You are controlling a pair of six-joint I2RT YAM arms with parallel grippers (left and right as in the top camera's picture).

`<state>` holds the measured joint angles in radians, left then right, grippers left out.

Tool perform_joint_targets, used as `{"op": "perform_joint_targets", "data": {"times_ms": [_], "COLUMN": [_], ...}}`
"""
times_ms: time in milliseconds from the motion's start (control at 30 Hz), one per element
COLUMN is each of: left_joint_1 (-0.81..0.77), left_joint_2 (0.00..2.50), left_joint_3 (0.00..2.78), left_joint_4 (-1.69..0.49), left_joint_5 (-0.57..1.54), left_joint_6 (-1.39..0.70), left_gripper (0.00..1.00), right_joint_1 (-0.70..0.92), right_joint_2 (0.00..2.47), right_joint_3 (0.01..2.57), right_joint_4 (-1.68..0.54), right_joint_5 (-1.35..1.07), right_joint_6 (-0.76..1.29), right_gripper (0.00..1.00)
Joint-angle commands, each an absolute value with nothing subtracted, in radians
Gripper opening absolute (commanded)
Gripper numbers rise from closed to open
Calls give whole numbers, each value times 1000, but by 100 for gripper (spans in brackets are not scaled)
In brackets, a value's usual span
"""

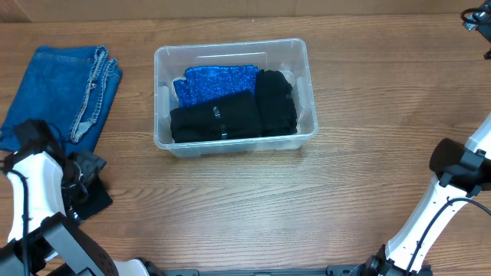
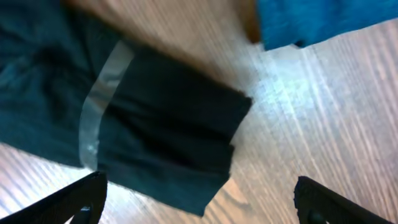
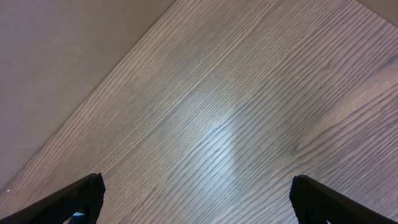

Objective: Pack container

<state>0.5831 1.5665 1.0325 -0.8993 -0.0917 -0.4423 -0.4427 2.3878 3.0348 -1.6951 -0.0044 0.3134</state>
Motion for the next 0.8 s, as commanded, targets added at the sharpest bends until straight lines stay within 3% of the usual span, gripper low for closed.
{"op": "perform_joint_targets", "data": {"times_ms": [0,233,433,500,567,600,700,767], "left_joint_1": [530,494,494,494,494,494,494,494], "left_joint_2": [1569,1663,1760,1779,1795,1808,1829,1832], "left_joint_3": [1029,1029,1029,1029,1029,1029,1029,1029], "left_joint_4": [-861,-881,-911,-911,-904,-897,-888,-885], "left_joint_5": [-146,-160,-176,-192,-194,-194,-194,-193], "left_joint_6": [-388,-336,-338,-345,-344,-344,-344,-344], "left_gripper": [97,91,79,72,58,46,31,16], "right_joint_1": [-443,-443,-443,-443,-443,-443,-443,-443], "right_joint_2": [2373,2373,2373,2373,2373,2373,2373,2373], "right_joint_3": [3036,3036,3036,3036,3036,3036,3036,3036], "right_joint_4": [-1693,-1693,-1693,-1693,-1693,-1693,-1693,-1693], "right_joint_5": [-13,-13,-13,-13,-13,-13,-13,-13], "right_joint_6": [307,307,307,307,307,307,307,307], "right_gripper": [100,100,100,100,100,100,100,100]}}
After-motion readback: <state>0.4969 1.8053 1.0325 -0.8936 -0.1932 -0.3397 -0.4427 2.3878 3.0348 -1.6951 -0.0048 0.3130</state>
